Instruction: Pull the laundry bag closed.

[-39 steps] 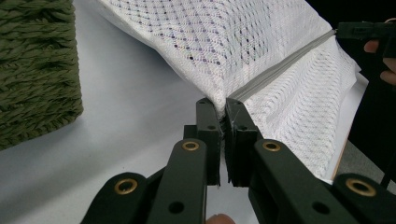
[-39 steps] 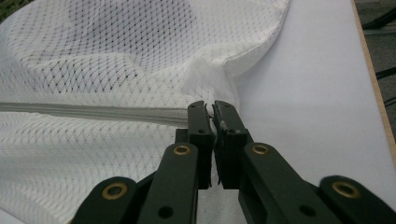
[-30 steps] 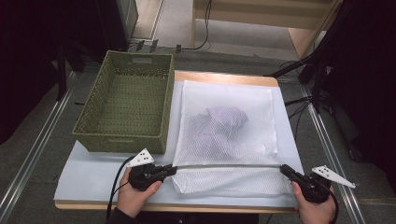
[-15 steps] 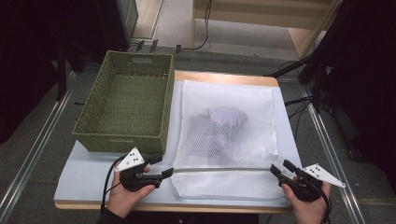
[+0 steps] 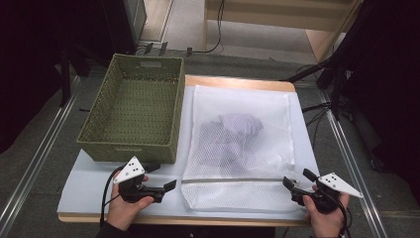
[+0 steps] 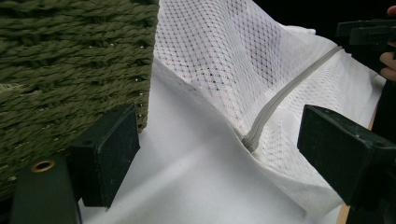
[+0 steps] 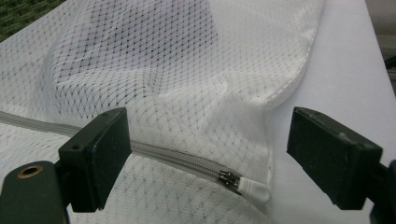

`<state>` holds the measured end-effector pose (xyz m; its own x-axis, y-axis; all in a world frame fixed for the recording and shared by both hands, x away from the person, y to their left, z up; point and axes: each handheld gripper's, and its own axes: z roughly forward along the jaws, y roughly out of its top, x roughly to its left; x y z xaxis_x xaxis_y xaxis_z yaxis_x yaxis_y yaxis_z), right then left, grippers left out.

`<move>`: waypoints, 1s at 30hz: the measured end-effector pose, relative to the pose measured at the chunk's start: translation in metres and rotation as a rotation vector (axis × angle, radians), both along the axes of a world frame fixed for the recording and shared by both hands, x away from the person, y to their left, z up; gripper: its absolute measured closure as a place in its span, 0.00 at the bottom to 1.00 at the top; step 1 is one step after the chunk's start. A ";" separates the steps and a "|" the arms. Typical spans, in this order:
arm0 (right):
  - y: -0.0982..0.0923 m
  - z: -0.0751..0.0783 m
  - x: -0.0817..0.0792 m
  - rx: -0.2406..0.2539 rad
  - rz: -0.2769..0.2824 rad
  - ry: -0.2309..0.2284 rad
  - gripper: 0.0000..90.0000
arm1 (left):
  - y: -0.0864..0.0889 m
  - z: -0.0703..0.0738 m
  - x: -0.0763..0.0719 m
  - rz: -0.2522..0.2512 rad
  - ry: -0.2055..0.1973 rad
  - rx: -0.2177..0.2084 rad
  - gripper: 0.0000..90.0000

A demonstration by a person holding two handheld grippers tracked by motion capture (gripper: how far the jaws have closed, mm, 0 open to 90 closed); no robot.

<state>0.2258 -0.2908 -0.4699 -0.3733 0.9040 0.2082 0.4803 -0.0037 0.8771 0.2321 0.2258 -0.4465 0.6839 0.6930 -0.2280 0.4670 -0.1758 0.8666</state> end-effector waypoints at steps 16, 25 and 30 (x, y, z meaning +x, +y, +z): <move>-0.004 -0.002 0.001 -0.004 -0.010 0.001 0.16 | 0.041 0.000 -0.004 0.062 -0.018 0.000 0.15; -0.006 -0.003 0.001 -0.005 -0.018 0.000 0.16 | 0.059 0.001 -0.008 0.082 -0.045 0.012 0.13; -0.008 -0.002 0.001 -0.003 -0.025 -0.005 0.16 | 0.070 0.003 -0.011 0.084 -0.071 -0.005 0.11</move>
<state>0.2263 -0.2984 -0.4724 -0.3516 0.9137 0.2039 0.4753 -0.0135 0.8797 0.2210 0.2960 -0.4435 0.6378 0.7479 -0.1840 0.4171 -0.1345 0.8989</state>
